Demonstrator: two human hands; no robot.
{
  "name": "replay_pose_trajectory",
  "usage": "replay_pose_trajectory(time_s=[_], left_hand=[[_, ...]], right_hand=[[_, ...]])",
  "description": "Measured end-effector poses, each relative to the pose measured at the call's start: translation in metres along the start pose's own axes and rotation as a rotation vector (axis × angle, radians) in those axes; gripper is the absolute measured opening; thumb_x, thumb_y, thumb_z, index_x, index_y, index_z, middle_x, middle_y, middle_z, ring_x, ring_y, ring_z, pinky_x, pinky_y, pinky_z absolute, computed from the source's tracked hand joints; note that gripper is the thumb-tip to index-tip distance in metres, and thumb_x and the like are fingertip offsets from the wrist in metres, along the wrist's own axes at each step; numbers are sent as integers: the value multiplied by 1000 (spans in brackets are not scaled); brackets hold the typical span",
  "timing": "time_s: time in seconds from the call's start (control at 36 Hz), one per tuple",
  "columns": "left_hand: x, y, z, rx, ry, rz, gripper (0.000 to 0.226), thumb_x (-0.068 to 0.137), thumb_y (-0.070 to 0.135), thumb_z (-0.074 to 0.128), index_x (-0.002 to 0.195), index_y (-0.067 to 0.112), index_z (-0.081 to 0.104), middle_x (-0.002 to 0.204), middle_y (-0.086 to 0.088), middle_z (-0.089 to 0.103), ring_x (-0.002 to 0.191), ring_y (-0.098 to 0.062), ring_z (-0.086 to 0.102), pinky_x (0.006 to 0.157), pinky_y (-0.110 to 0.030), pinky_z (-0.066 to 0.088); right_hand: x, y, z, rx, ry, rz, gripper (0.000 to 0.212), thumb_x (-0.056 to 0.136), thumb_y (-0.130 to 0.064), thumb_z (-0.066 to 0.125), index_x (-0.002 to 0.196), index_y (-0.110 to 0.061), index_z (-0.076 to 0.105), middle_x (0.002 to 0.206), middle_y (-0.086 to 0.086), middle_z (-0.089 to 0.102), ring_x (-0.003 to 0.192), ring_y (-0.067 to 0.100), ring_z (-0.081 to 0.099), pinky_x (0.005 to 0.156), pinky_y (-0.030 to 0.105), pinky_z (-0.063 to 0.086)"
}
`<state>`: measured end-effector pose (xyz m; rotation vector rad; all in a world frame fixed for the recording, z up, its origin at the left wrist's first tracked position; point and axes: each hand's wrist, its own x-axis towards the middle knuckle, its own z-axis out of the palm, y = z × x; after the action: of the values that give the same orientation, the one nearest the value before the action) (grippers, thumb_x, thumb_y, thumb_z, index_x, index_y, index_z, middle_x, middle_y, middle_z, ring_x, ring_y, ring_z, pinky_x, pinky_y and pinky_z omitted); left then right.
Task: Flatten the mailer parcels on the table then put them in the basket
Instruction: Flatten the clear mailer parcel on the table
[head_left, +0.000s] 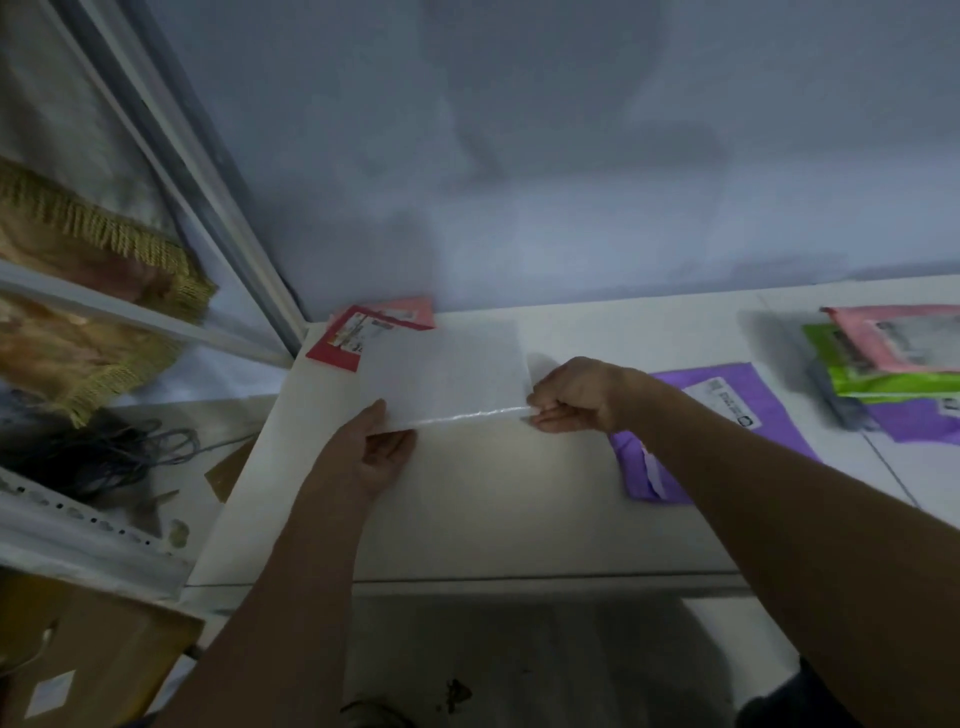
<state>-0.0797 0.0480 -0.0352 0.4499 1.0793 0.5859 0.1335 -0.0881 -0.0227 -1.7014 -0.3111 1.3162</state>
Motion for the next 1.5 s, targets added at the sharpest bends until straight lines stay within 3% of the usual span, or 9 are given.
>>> replay_pose_trajectory(time_s=[0.22, 0.47, 0.61, 0.75, 0.86, 1.17, 1.28, 1.36, 1.5], left_hand=[[-25, -3, -14, 247, -31, -36, 5, 89, 4, 62, 89, 7, 58, 94, -13, 63, 84, -25, 60, 94, -42, 49], [-44, -18, -19, 365, -32, 11, 4, 88, 1, 63, 86, 4, 61, 90, -11, 64, 78, -22, 61, 46, -30, 57], [-46, -23, -16, 578, -20, 101, 6, 83, 2, 69, 87, 1, 64, 89, -13, 66, 78, -22, 63, 51, -26, 56], [-45, -24, -16, 829, 49, 140, 9, 79, -1, 72, 80, -2, 62, 101, -21, 64, 94, -35, 61, 88, -52, 53], [-54, -26, -12, 901, 14, 110, 16, 78, -4, 73, 87, -8, 61, 101, -23, 63, 87, -34, 62, 73, -43, 57], [-75, -25, -6, 1240, -47, 150, 33, 73, 16, 81, 88, -2, 57, 78, -16, 60, 73, -30, 62, 64, -40, 58], [-68, -25, 1, 1833, 190, 498, 63, 84, 54, 60, 127, 12, 42, 121, -11, 53, 107, -28, 57, 86, -40, 51], [-65, -36, 10, 1748, 178, 822, 55, 95, 47, 47, 137, 13, 40, 137, -10, 45, 123, -27, 46, 100, -39, 40], [-39, -62, 8, 1825, 13, 1012, 53, 102, 41, 29, 148, 14, 31, 157, -6, 24, 146, -23, 18, 118, -35, 13]], right_hand=[[-40, 35, -10, -8, -53, 38, 4, 90, 5, 58, 86, 2, 59, 86, 21, 64, 76, 23, 66, 66, 29, 58], [-66, 44, -37, -192, -86, 115, 20, 86, 5, 65, 104, 9, 61, 100, 27, 69, 87, 29, 71, 75, 32, 60], [-76, 47, -45, -236, -71, 124, 23, 85, 4, 67, 106, 9, 61, 101, 26, 70, 91, 28, 72, 77, 31, 60], [-81, 46, -44, -279, -27, 105, 21, 88, -3, 66, 103, 11, 62, 96, 26, 70, 91, 31, 71, 78, 33, 59], [-76, 45, -38, -626, 201, 14, 40, 96, -29, 55, 90, 8, 67, 82, 22, 71, 78, 35, 71, 76, 34, 57], [-54, 58, 17, -1232, 443, -467, 64, 96, -50, 42, 149, -18, 24, 154, 16, 21, 139, 35, 24, 112, 42, 27], [-48, 75, 28, -1312, 304, -508, 71, 97, -60, 19, 154, -20, 7, 161, 15, 3, 148, 32, 3, 120, 41, 7], [-47, 94, 43, -1332, 334, -537, 83, 85, -64, -10, 154, -20, 7, 161, 17, 2, 148, 33, -1, 120, 43, 2], [-45, 101, 57, -1329, 399, -563, 74, 92, -56, -5, 154, -19, 12, 161, 15, 5, 149, 31, 1, 120, 43, -2]])
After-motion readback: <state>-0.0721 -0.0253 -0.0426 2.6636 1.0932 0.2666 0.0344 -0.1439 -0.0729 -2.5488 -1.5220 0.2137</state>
